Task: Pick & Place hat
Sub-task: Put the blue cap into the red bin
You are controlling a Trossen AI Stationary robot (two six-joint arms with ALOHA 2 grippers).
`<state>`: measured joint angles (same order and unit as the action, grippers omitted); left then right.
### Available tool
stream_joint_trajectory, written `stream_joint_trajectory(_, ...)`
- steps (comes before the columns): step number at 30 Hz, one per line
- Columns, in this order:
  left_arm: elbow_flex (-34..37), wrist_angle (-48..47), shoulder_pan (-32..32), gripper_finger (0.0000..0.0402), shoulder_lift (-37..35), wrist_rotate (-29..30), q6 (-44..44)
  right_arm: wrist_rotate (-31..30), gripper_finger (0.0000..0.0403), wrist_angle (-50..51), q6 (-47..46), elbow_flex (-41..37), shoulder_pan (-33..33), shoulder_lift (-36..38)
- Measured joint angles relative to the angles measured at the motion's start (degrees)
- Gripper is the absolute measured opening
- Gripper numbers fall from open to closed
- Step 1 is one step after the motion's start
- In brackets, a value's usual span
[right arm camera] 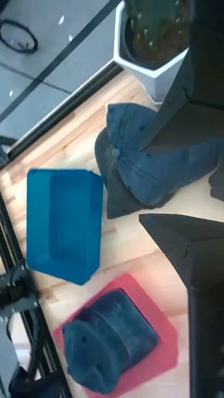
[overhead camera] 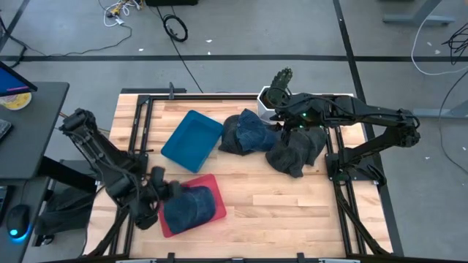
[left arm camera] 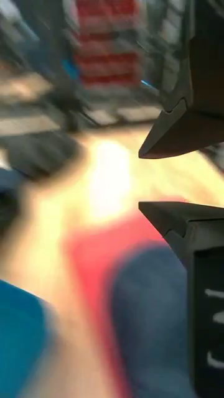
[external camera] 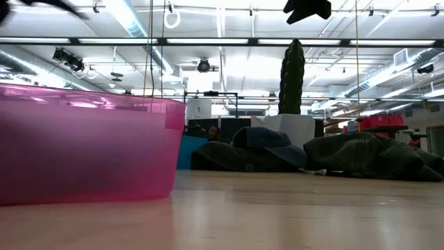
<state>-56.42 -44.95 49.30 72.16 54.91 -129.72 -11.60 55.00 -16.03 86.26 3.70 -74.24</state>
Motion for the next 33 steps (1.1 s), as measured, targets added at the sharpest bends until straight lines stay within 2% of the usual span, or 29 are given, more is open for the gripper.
stream_joint_trajectory(3,0.0,0.1,-4.3,0.0126,0.0,8.3,2.3,0.0,0.0170,0.1,0.0,0.0,0.0,0.0)
stream_joint_trajectory(8,0.0,3.3,-13.7,0.0126,0.0,8.1,9.6,0.0,0.0170,3.5,-3.4,0.0,0.0,0.0)
stream_joint_trajectory(10,0.0,7.6,-17.9,0.0127,0.0,5.3,15.2,0.0,0.0170,5.7,-5.0,0.0,0.0,0.0)
stream_joint_trajectory(16,0.0,27.9,-30.7,0.0136,0.0,-11.1,42.4,0.7,0.0167,11.5,-8.5,0.0,0.0,0.0)
stream_joint_trajectory(19,0.0,36.9,-35.7,0.0139,0.0,-16.6,52.5,0.7,0.0161,14.2,-10.5,0.0,-0.1,0.2)
stream_joint_trajectory(24,0.0,47.6,-41.6,0.0140,0.0,-23.8,60.5,0.6,0.0139,16.8,-16.0,0.0,-2.2,2.0)
stream_joint_trajectory(28,0.0,53.7,-44.5,0.0140,0.0,-30.2,65.1,-1.9,0.0103,14.9,-19.5,0.0,-5.5,4.0)
stream_joint_trajectory(33,0.0,58.3,-45.9,0.0140,0.0,-32.6,68.9,-6.2,0.0053,13.9,-20.0,0.0,-6.8,3.4)
